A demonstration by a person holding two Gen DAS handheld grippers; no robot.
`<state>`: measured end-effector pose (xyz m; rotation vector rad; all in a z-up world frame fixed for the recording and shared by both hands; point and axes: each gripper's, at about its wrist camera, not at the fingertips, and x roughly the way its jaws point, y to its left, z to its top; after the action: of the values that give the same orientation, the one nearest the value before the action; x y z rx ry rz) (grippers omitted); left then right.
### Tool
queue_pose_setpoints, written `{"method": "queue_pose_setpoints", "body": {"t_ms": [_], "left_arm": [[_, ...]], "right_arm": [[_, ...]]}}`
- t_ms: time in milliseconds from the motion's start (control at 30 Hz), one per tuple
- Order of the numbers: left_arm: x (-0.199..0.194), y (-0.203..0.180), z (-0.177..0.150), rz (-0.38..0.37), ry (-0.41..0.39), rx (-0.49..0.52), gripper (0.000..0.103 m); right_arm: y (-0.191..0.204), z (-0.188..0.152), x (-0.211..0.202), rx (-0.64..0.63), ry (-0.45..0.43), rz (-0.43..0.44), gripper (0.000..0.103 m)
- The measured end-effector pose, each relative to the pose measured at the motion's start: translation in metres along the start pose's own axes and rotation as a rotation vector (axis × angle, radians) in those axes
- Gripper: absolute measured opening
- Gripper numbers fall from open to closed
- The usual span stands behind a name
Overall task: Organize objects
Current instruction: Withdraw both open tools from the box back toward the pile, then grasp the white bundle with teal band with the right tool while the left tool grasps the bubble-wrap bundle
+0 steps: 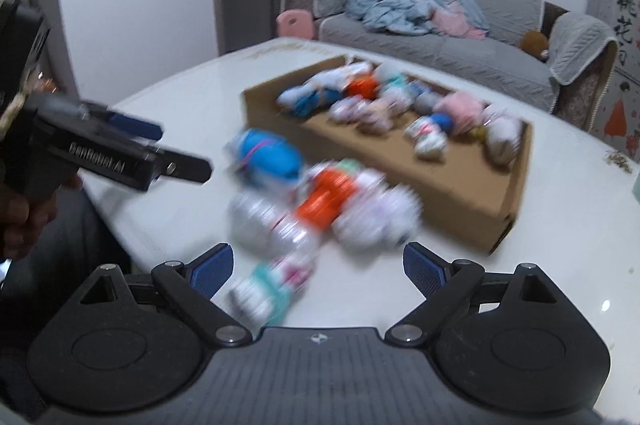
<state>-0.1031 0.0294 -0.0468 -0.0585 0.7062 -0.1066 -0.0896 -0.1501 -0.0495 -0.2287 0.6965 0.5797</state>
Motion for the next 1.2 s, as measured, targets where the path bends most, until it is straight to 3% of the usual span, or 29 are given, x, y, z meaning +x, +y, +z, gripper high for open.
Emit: {"method": "queue_pose_setpoints", "body": {"t_ms": [133,233,533,867,1200], "left_arm": [[-0.006,-0.001,-0.016,0.003,-0.023,0.043,0.101],[-0.005,-0.002,-0.023,0.005,-0.019,0.064,0.101],[0.013,-0.014,-0.024,-0.077,-0.008,0.133,0.102],[0.052,-0.045,-0.019,-0.205,0.041,0.212,0.102],[0.068,-0.06,-0.017,-0.237,0.044,0.231,0.097]], "right_arm": [[0.016,-0.008,0.012,-0.052,0.013,0.011,0.089],[0.022,-0.008,0.022,-0.062,0.017,0.018,0.083],[0.006,-0.019,0.032,0.009,0.034,0.037,0.04],[-0.029,-0.033,0.018,0.071,0.014,-0.025,0.037],[-0.043,-0.036,0.018,0.09,0.009,-0.026,0.037]]}}
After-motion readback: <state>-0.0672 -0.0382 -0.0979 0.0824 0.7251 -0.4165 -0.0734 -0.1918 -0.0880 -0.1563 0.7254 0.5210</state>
